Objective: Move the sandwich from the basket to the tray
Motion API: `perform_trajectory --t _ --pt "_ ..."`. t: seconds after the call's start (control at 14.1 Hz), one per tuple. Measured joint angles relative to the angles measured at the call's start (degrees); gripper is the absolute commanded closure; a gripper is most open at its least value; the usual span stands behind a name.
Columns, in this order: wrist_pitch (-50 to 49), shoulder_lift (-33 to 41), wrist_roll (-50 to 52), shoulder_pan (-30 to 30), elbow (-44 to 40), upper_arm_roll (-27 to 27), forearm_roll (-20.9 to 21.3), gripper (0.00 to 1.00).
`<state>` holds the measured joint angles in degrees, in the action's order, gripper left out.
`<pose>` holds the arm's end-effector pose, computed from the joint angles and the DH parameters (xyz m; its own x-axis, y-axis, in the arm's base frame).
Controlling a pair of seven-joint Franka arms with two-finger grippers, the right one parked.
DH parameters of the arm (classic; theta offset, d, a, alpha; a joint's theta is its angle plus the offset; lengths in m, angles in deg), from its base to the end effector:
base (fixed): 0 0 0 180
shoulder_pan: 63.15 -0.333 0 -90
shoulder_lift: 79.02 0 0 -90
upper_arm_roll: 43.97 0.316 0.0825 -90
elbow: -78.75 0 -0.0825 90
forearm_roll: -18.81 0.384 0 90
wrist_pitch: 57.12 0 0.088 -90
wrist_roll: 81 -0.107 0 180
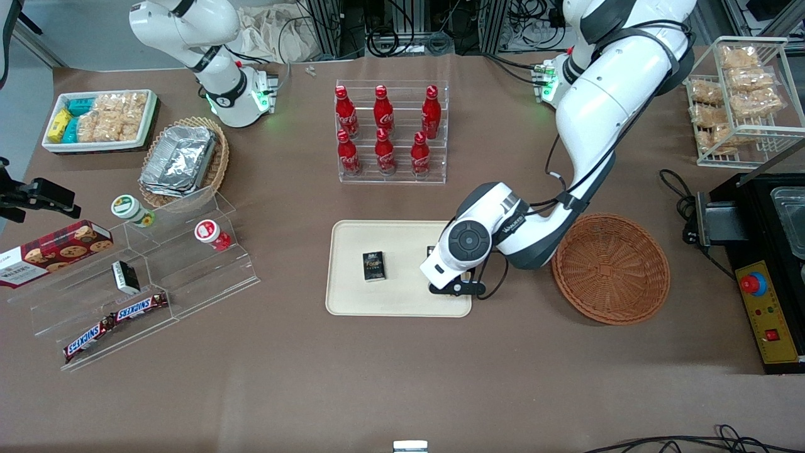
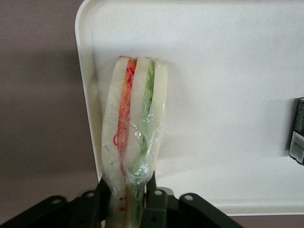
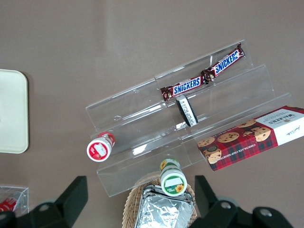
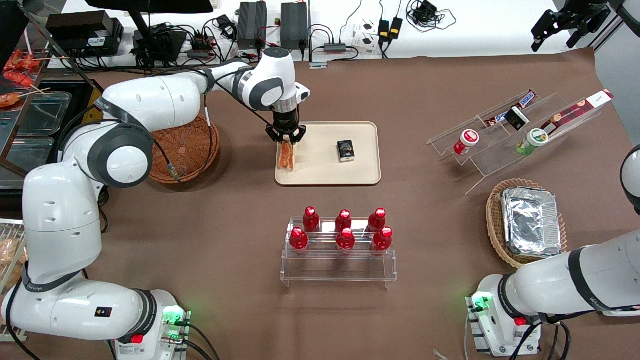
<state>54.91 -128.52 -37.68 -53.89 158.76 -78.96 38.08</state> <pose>0.5785 -0.4115 0.2390 0.9752 -0.0333 -0.2190 -0.0296 -0.9994 0.0201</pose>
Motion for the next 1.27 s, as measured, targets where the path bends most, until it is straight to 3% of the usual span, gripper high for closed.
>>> perform_trajectory --t 0.28,0.49,0.85,1.27 --pt "-2.22 0.12 0.29 -0.87 -0.61 -0.04 -0.01 0.0" --pt "-11.14 1.16 0.17 -3.03 -4.34 -0.54 -2.47 0.0" --pt "-20.25 12.45 -1.36 -9.99 -6.04 -0.83 -5.43 0.0" --pt "-23.2 30.13 -27.51 -25.14 4.19 -0.83 -10.47 0.0"
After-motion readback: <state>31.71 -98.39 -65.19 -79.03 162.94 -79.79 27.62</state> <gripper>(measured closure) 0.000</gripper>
